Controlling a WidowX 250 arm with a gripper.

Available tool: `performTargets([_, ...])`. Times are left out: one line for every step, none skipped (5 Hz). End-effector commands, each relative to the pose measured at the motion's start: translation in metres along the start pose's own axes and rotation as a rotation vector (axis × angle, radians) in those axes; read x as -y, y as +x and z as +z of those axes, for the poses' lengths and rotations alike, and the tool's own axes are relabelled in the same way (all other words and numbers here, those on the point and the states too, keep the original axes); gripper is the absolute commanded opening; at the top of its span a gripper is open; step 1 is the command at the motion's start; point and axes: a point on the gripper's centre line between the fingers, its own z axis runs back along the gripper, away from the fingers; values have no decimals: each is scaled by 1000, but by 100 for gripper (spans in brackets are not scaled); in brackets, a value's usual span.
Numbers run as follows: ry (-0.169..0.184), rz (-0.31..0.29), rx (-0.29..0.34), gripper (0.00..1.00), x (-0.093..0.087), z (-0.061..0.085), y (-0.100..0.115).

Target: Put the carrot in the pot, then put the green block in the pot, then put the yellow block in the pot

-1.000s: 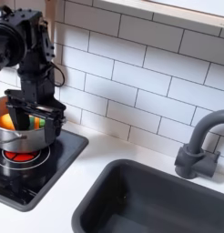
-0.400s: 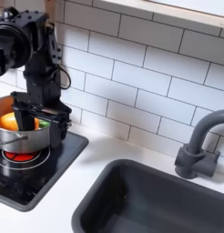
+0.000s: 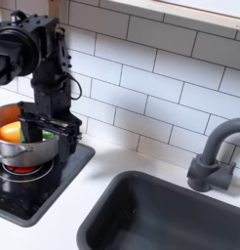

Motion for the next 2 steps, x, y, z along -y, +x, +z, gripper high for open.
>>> performTargets([-10, 23, 6, 35, -5, -1, 2])
performTargets([-18, 19, 7, 77, -3, 0, 0])
